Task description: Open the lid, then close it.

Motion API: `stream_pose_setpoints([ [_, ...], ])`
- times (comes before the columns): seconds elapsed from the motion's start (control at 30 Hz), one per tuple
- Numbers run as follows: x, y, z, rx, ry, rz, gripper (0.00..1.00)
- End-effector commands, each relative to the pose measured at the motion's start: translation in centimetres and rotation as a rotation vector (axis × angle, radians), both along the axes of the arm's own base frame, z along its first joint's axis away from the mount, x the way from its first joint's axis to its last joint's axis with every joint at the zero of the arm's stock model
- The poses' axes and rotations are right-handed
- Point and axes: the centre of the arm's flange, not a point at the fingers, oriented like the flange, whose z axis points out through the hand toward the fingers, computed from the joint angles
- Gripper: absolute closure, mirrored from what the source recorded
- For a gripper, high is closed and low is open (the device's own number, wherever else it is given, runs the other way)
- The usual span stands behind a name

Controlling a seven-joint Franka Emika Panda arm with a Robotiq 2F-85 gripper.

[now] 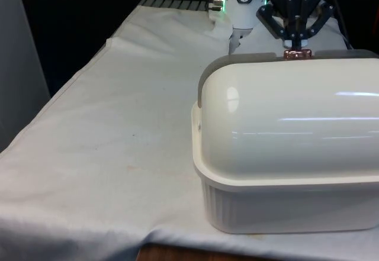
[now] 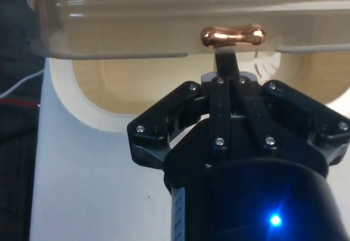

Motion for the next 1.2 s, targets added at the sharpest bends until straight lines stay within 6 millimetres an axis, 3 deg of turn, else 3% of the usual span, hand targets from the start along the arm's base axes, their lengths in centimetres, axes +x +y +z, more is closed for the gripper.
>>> stream_pose_setpoints([
  [0.0, 0.1, 0.6, 0.1, 0.024, -0.014, 0.003, 1.00],
  [0.63, 1.3, -0.3, 1.5, 0.045, -0.054, -0.039, 1.00],
  [1.17, 2.8, -0.4, 6.7, 0.051, -0.021, -0.031, 1.00],
])
